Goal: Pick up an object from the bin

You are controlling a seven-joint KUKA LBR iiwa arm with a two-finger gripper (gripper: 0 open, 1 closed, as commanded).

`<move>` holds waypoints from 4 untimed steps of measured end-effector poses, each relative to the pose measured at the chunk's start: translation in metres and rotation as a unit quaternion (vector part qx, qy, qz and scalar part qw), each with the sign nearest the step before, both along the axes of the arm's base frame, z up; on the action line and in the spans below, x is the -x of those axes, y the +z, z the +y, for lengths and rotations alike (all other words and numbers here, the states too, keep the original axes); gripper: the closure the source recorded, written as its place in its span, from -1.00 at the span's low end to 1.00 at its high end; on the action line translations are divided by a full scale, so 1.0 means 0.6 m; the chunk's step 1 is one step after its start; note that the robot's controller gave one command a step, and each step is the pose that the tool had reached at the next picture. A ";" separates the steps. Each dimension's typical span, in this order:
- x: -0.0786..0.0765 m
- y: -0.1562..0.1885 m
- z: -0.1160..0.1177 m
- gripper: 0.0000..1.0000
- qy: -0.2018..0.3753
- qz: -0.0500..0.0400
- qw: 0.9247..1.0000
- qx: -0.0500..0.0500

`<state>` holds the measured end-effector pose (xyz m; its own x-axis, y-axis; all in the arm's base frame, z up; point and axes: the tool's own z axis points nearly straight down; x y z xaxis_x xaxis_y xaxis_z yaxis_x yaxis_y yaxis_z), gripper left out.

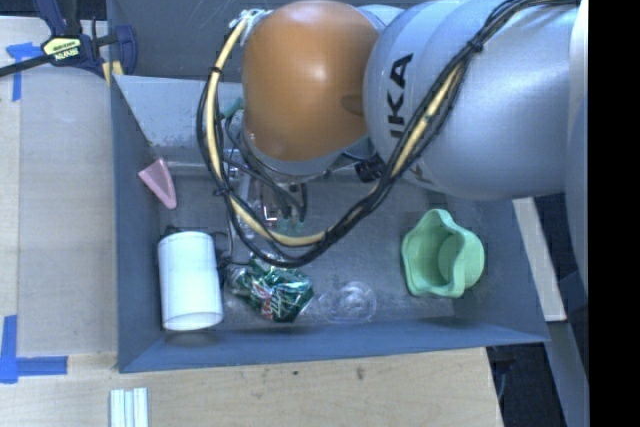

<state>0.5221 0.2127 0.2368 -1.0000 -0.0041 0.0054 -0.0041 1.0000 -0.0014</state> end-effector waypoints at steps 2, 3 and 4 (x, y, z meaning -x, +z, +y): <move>0.026 -0.061 -0.015 -1.00 0.036 -0.006 0.999 -0.002; 0.035 -0.118 -0.012 -1.00 0.078 -0.001 0.997 0.000; 0.054 -0.088 -0.083 -1.00 0.156 -0.002 0.988 -0.002</move>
Offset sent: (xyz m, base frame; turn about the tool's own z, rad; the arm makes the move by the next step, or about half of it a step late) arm -0.0364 -0.0185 -0.0865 -0.1545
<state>0.4899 0.1632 0.1843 -0.9500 -0.3122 0.0000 -0.3122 0.9500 0.0012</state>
